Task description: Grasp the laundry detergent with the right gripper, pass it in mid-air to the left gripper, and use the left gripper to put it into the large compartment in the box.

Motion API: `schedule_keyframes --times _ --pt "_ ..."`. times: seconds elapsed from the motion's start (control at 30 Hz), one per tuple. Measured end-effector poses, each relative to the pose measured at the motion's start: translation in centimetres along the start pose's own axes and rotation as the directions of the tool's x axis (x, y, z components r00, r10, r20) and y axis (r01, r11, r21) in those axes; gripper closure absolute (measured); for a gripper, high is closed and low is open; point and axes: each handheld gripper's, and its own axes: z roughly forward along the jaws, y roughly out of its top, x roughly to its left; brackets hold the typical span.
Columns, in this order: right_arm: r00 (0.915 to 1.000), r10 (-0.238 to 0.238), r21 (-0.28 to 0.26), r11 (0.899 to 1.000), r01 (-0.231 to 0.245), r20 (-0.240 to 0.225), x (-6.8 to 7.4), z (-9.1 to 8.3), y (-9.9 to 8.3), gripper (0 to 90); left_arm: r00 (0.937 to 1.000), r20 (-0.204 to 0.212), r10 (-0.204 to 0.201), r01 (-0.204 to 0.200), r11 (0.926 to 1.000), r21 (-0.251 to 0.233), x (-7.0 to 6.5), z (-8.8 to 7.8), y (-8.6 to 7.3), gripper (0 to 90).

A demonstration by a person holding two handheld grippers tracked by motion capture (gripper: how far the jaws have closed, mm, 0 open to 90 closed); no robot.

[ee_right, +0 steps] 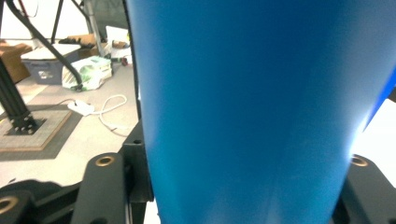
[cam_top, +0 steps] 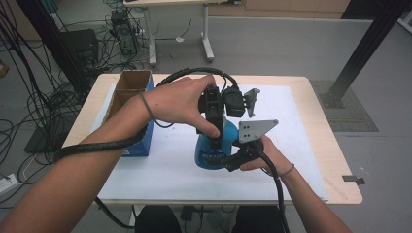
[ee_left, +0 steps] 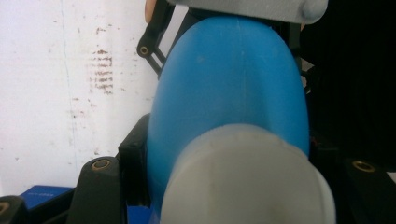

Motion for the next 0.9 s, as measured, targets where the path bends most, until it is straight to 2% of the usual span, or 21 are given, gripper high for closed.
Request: schedule_keyframes --times 0.07,0.27,0.33,0.4,0.43,0.67,0.9 --pt "1.0 0.005 0.001 1.0 -0.005 0.005 0.1 0.0 -0.1 33.3 1.0 -0.001 -0.003 0.003 1.0 -0.002 0.0 0.0 0.0 37.5" --pt "0.9994 0.027 0.013 1.0 -0.027 0.024 0.2 0.0 -0.2 26.1 1.0 0.002 -0.006 0.006 1.0 -0.001 0.1 0.0 -0.1 37.5" --pt "0.9986 0.035 0.019 0.999 -0.036 0.038 0.4 -0.1 -0.2 18.9 1.0 0.002 -0.007 0.007 1.0 0.003 0.1 0.2 0.0 37.5" --pt "0.9985 0.037 0.016 0.999 -0.037 0.041 0.4 -0.1 -0.3 16.9 1.0 0.001 -0.009 0.009 0.9999 0.006 0.0 0.3 0.1 37.5" --pt "0.9975 0.04 0.005 0.999 -0.041 0.057 0.7 -0.2 -0.4 13.4 0.9999 0.0 -0.011 0.011 0.9999 0.008 0.1 0.3 0.1 37.5" --pt "0.9947 0.052 -0.011 0.999 -0.051 0.088 1.0 -0.6 -0.6 6.8 0.9998 0.0 -0.017 0.017 0.9998 0.007 0.2 0.3 0.0 37.5" --pt "0.9933 0.059 -0.01 0.998 -0.059 0.099 1.1 -1.2 -0.8 5.3 0.9998 -0.002 -0.02 0.02 0.9998 0.0 0.3 0.4 -0.2 37.5"
